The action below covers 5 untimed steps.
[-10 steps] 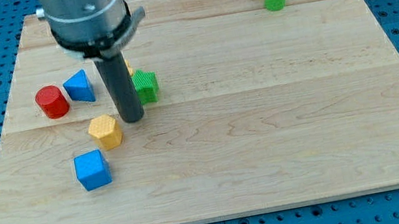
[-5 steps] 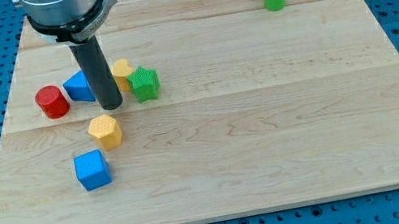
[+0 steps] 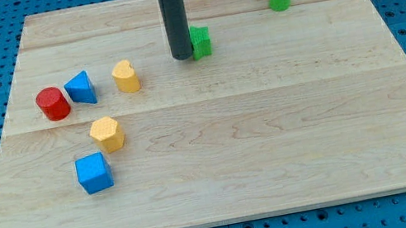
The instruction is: Slide the green star below the green circle
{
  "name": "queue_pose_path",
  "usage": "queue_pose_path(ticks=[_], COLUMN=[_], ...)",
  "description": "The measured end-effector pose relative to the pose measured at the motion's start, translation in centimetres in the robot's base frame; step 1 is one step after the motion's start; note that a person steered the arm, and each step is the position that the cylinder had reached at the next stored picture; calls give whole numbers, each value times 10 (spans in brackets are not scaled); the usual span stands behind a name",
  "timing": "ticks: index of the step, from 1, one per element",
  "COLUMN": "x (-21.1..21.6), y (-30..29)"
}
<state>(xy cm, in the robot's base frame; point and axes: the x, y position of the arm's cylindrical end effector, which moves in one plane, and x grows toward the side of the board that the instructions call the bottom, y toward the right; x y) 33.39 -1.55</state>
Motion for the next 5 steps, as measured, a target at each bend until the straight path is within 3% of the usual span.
queue_pose_path(ticks=[1,2,4,5], x=[-33,-43,-47,-32], y=[25,-38,121,81])
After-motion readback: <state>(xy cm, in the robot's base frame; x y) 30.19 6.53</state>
